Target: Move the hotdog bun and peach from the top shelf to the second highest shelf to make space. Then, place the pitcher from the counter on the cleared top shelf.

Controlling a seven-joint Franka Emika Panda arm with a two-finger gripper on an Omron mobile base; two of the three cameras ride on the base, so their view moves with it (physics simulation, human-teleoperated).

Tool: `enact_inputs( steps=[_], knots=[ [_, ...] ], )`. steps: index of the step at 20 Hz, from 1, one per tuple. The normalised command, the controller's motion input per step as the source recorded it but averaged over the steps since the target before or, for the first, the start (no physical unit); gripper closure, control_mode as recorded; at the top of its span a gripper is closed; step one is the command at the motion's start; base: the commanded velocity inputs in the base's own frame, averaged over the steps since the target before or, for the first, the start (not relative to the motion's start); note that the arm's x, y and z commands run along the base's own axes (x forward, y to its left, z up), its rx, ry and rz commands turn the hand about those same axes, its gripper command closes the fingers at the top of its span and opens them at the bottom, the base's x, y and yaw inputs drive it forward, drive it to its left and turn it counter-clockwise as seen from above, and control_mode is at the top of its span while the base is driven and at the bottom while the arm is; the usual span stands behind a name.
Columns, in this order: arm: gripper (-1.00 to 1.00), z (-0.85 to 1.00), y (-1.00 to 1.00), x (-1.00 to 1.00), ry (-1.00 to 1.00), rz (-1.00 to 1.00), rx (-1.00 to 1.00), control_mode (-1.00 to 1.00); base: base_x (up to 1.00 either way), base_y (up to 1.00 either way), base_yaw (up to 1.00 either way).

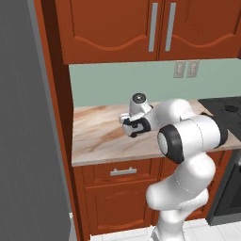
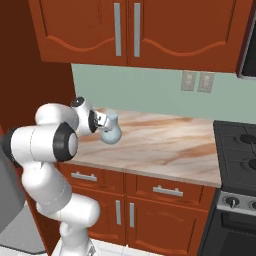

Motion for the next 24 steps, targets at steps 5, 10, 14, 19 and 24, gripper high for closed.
enact_inputs(
  steps=[5, 10, 14, 19, 24],
  knots=[
    [-1.00, -0.24, 0.00, 0.36, 0.00, 0.00, 0.00, -1.00, 0.00, 0.00, 0.00],
    [-1.00, -0.19, 0.00, 0.36, 0.00, 0.00, 0.00, -1.00, 0.00, 0.00, 0.00],
    [-1.00, -0.25, -0.19, 0.16, 0.00, -0.05, 0.00, -1.00, 0.00, 0.00, 0.00],
    [-1.00, -0.34, -0.37, 0.00, 0.01, -0.10, 0.00, -1.00, 0.00, 0.00, 0.00],
    [-1.00, -0.43, -0.47, -0.05, 0.02, -0.12, 0.00, -1.00, 0.00, 0.00, 0.00]
  ],
)
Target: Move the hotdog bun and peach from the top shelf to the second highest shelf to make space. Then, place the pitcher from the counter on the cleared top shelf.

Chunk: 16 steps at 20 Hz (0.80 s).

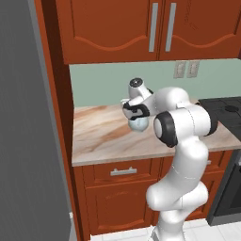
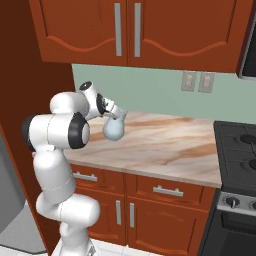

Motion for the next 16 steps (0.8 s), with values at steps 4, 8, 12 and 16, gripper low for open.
enact_inputs(
  steps=[4, 8, 12, 16],
  knots=[
    [-1.00, -0.45, -0.37, -0.01, 0.00, -0.11, 0.00, -1.00, 0.00, 0.00, 0.00],
    [-1.00, -0.46, -0.19, 0.00, 0.00, -0.07, 0.00, -1.00, 0.00, 0.00, 0.00],
    [-1.00, -0.58, -0.01, -0.05, -0.02, -0.03, 0.00, -1.00, 0.00, 0.00, 0.00],
    [-1.00, -0.68, 0.04, -0.19, -0.07, 0.00, 0.00, -1.00, 0.00, 0.00, 0.00]
  ],
)
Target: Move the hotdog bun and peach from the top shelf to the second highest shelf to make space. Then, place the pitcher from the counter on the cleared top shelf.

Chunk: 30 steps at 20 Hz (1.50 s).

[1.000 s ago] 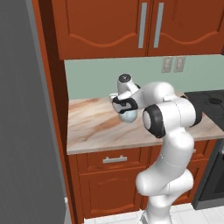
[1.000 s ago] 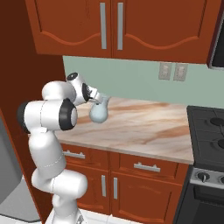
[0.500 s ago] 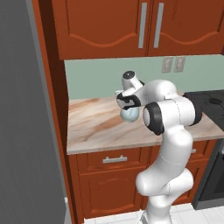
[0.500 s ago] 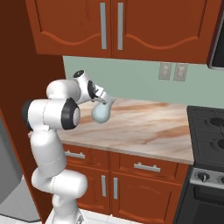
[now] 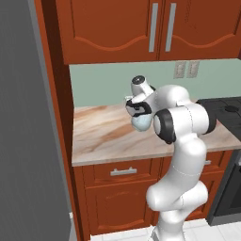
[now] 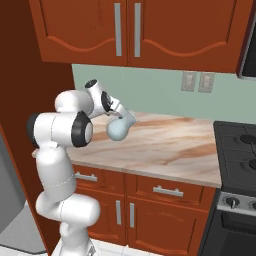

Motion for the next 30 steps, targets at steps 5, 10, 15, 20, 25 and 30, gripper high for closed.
enact_inputs(
  steps=[5, 10, 15, 20, 25, 30],
  knots=[
    [-1.00, -0.73, 0.23, -0.11, -0.08, 0.00, -0.02, -1.00, 0.00, 0.00, 0.00],
    [-1.00, -0.74, 0.23, -0.01, -0.05, 0.00, -0.01, -1.00, 0.00, 0.00, 0.00],
    [1.00, -0.76, 0.21, 0.00, -0.01, 0.00, -0.01, -1.00, 0.00, 0.00, 0.00],
    [1.00, -0.75, 0.14, -0.03, 0.00, 0.00, -0.01, -1.00, 0.00, 0.00, 0.00],
    [1.00, -0.53, 0.03, -0.20, 0.01, 0.00, -0.01, -1.00, 0.00, 0.00, 0.00],
    [1.00, -0.10, 0.00, -0.08, 0.04, 0.00, 0.00, -1.00, 0.00, 0.00, 0.00]
  ],
)
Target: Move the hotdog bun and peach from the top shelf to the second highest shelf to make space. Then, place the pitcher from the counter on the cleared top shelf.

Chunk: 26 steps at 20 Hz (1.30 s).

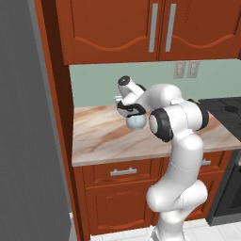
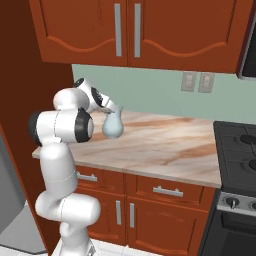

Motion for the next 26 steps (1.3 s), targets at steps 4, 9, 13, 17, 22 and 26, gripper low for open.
enact_inputs(
  steps=[4, 9, 13, 17, 22, 26],
  knots=[
    [1.00, 0.00, 0.00, 0.00, 0.00, 0.00, 0.00, -1.00, 0.00, 0.00, 0.00],
    [1.00, -0.12, -0.01, -0.02, -0.02, 0.14, 0.00, -1.00, 0.00, 0.00, 0.00],
    [1.00, 0.04, -0.25, -0.32, -0.24, 0.24, 0.05, -1.00, 0.00, 0.00, 0.00],
    [1.00, 0.28, -0.35, -0.68, -0.31, 0.28, 0.07, -1.00, 0.00, 0.00, 0.00],
    [1.00, 0.52, -0.39, -0.87, -0.17, 0.24, 0.04, -1.00, 0.00, 0.00, 0.00],
    [1.00, 0.83, -0.44, -0.91, -0.01, 0.21, 0.00, -1.00, 0.00, 0.00, 0.00]
  ],
)
